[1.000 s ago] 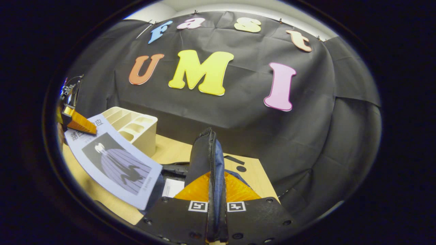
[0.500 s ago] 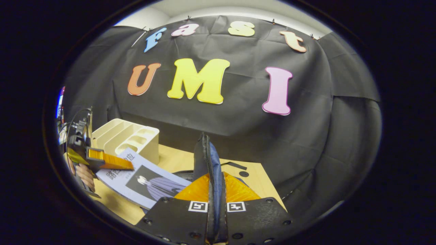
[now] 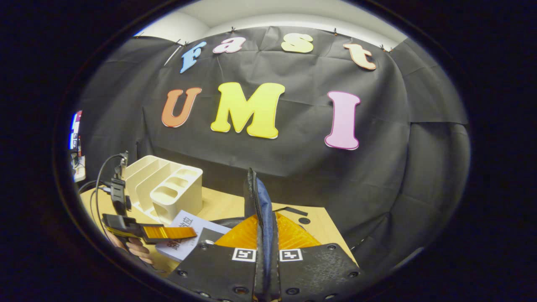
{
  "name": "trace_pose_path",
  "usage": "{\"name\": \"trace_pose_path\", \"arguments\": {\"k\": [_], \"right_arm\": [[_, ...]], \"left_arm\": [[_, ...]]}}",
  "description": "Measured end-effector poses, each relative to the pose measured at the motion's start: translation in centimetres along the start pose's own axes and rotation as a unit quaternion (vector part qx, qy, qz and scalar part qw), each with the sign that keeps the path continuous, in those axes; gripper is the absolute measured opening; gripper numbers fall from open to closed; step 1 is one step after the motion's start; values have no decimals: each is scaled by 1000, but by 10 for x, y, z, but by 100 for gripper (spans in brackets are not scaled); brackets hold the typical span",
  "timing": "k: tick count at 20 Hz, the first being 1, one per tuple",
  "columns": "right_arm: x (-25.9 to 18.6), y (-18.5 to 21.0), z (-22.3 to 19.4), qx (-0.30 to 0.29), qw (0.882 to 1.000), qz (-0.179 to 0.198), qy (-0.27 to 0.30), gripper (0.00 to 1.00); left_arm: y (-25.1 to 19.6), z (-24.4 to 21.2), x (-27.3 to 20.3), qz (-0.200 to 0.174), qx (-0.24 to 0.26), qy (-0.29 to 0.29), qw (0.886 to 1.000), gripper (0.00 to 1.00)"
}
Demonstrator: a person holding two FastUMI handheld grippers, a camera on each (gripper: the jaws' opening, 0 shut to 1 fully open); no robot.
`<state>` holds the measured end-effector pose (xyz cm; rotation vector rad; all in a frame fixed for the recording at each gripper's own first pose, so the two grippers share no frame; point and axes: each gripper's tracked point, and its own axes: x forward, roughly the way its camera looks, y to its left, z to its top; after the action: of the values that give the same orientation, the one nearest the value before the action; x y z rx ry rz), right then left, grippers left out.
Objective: Open the schoolbag, grab two books from the bookshelf and put them into the schoolbag.
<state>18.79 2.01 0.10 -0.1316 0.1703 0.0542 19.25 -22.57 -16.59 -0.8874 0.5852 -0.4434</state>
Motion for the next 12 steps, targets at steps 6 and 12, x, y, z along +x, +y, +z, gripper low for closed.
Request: {"name": "trace_pose_path", "arguments": {"k": [6, 12], "right_arm": [[3, -6, -5, 8, 1000, 6, 0, 6], [7, -22, -12, 31, 999, 12, 0, 6]], "left_arm": [[-9, -37, 33, -6, -10, -1, 1000, 52], [-25, -53, 62, 9, -16, 8, 1000, 57]]}}
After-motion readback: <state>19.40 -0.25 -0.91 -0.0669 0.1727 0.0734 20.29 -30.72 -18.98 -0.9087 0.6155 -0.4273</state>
